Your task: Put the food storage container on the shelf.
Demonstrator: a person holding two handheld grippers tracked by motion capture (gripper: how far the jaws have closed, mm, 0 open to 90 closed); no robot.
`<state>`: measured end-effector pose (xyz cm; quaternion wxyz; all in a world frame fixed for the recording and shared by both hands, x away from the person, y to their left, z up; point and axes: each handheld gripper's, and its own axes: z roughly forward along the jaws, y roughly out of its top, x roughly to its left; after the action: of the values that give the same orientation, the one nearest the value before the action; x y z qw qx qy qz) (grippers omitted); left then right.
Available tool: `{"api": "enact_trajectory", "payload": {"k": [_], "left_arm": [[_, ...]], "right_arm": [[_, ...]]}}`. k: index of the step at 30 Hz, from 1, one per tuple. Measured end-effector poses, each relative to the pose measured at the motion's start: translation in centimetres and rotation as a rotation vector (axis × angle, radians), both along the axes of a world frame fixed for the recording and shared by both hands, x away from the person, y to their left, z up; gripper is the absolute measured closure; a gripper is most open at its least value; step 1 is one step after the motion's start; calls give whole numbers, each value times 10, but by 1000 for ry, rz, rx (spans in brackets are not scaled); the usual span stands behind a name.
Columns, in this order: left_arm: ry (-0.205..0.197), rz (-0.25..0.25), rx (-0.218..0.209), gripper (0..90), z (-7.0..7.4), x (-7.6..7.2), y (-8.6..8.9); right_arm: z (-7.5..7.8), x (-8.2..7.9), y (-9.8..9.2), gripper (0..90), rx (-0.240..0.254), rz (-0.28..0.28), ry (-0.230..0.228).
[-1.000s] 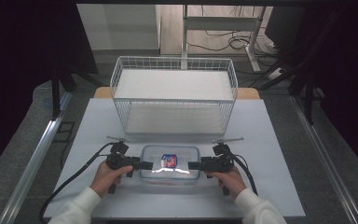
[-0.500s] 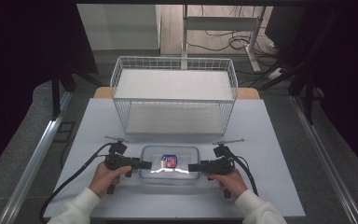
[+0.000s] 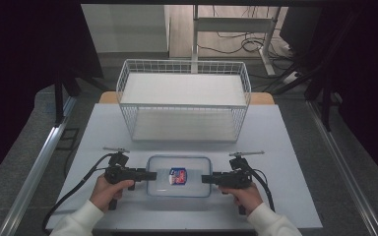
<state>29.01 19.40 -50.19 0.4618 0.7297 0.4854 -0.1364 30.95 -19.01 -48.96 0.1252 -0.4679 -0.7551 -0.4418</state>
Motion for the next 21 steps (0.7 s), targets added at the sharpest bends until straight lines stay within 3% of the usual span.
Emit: {"api": "enact_trajectory", "payload": {"k": [5,21], "left_arm": [[-9,5,-14,461,3,-2,0],[-43,24,-12,490,10,-5,0]], "right_arm": [[0,-1,-3,475,20,-23,31],[6,-4,-2,497,19,-46,0]]}}
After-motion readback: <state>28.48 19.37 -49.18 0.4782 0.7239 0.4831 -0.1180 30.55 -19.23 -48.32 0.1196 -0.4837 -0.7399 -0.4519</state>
